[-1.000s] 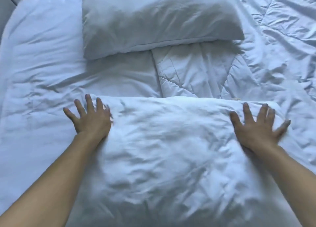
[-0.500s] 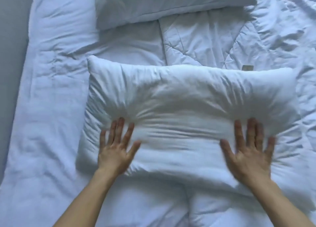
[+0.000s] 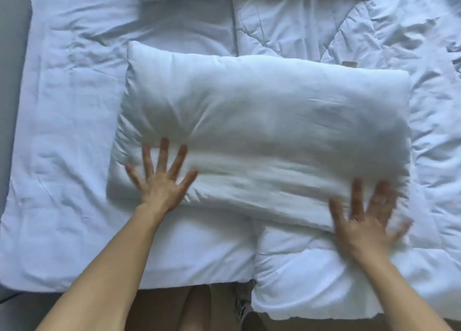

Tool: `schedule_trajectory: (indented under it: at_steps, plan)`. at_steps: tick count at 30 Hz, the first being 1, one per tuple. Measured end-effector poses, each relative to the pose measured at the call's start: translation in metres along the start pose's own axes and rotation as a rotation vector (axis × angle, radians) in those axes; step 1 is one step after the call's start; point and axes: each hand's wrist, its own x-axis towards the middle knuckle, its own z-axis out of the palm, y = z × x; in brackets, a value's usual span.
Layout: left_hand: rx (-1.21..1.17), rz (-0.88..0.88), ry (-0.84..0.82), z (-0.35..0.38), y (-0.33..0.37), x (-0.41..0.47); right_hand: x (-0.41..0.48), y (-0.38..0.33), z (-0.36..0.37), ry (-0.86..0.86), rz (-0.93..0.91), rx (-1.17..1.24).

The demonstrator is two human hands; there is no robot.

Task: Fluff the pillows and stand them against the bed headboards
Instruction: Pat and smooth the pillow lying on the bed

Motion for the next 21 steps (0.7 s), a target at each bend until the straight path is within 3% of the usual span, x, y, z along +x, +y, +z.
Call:
schedule_trajectory:
  at_steps: [4,7,9,11,13,16,18,21]
  plan:
    - [-0.157,-0.258,-0.098,-0.006,-0.046,-0.019,-0.001,0.094,0.009,-0.208,0.082,-0.127]
    - [-0.292,-0.396,-0.014,-0.032,-0.046,-0.020,0.009,0.086,0.009,-0.138,0.125,-0.084]
    - [-0.314,-0.254,0.088,-0.058,-0.020,0.001,0.016,0.017,-0.023,0.119,0.092,0.123]
    - [-0.290,0.004,0.154,-0.083,0.029,0.034,0.032,-0.077,-0.067,0.325,-0.083,0.314]
    - [-0.220,0.273,0.193,-0.101,0.091,0.073,0.054,-0.168,-0.093,0.348,-0.279,0.330]
    - [0.002,0.542,0.206,-0.108,0.169,0.123,0.097,-0.264,-0.088,0.214,-0.541,0.164]
    - [0.079,0.523,0.195,-0.100,0.169,0.155,0.137,-0.276,-0.075,0.184,-0.604,0.004]
    - [0.066,0.297,0.207,-0.079,0.109,0.191,0.188,-0.221,-0.062,0.136,-0.426,-0.108]
